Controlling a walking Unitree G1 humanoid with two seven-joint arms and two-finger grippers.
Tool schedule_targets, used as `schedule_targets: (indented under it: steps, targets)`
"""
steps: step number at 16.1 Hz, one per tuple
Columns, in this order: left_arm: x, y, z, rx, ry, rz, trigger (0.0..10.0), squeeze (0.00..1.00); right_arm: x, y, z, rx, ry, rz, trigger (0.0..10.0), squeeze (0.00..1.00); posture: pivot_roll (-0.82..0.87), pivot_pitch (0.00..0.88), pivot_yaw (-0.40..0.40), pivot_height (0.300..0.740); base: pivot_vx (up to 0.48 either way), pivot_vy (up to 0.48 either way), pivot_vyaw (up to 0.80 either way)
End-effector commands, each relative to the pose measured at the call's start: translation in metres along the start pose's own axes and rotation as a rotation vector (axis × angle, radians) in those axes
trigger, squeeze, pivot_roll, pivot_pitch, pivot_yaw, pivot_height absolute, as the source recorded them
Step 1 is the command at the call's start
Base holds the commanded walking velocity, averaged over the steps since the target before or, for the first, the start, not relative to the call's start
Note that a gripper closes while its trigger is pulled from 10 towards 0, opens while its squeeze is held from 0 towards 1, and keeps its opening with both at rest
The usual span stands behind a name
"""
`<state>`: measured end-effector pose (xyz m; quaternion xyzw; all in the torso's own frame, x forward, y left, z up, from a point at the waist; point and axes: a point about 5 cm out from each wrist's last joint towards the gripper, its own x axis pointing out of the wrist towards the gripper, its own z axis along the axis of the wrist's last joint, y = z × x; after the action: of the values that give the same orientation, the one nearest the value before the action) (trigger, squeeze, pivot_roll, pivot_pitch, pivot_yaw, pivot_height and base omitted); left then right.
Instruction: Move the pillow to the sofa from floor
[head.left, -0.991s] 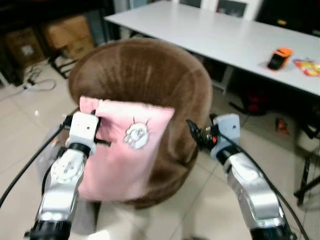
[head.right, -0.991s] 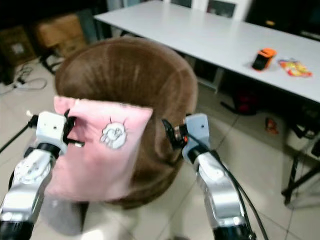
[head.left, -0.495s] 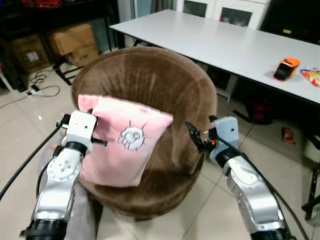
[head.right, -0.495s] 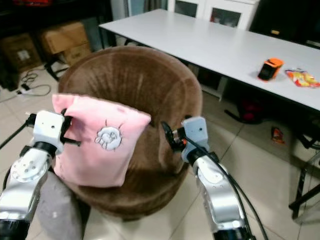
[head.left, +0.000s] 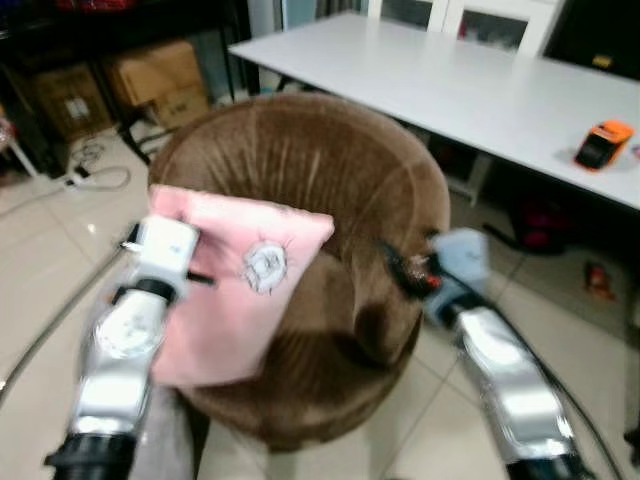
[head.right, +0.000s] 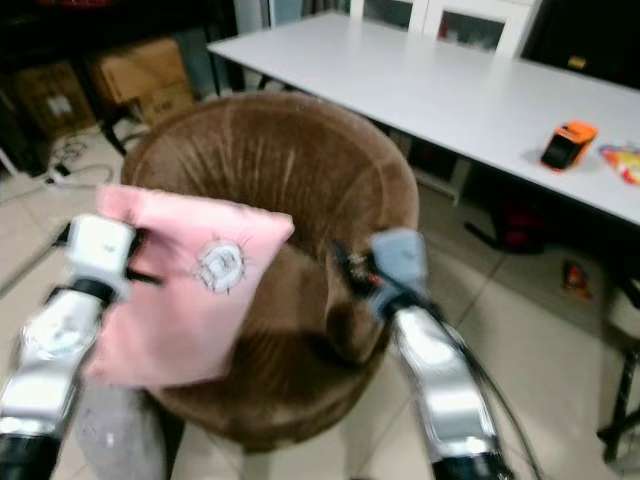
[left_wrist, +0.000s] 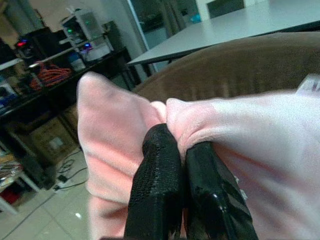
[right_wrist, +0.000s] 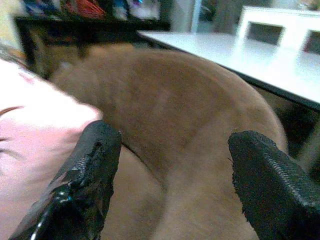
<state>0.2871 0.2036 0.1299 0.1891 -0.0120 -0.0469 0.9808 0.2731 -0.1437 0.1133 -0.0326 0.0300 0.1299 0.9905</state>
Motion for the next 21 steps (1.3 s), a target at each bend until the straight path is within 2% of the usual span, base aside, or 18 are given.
schedule_targets:
  steps: [1,5,7,15,18,19,21]
  targets:
    - [0.001,0.012,0.01,0.015,-0.041,0.036,10.0,0.0,0.004,0.004,0.006,-0.002,-0.023,0.027,10.0,0.0,-0.02,0.0,0.019,0.74,0.3,0.0,0.0]
    - [0.0,0.011,0.01,0.023,-0.043,0.034,10.0,0.0,0.004,0.009,0.005,-0.086,-0.011,0.106,10.0,0.0,-0.03,0.0,0.013,0.74,0.3,0.0,0.55]
    - [-0.001,0.011,0.01,0.024,-0.043,0.034,10.0,0.0,0.003,0.01,0.005,-0.079,-0.011,0.136,10.0,0.0,-0.02,0.0,0.008,0.74,0.3,0.0,0.61]
    - [-0.005,0.01,0.007,0.028,-0.029,0.024,10.0,0.0,0.003,0.004,0.002,-0.065,0.025,0.112,10.0,0.0,-0.03,0.0,0.006,0.74,0.3,0.0,0.0]
    - [0.005,0.006,0.005,0.053,-0.038,-0.051,10.0,0.0,0.005,-0.002,0.004,-0.08,0.029,0.098,10.0,0.0,-0.04,0.0,-0.002,0.74,0.199,0.0,0.0]
    - [0.013,0.003,0.005,0.05,-0.063,-0.127,10.0,0.0,0.009,-0.007,0.007,-0.109,0.028,0.098,10.0,0.0,-0.04,0.0,0.0,0.74,0.0,0.0,0.0]
    - [0.021,-0.001,0.007,0.087,-0.077,-0.184,10.0,0.0,0.011,-0.012,0.01,-0.129,0.023,0.112,10.0,0.0,-0.05,0.0,0.001,0.74,0.0,0.0,0.0]
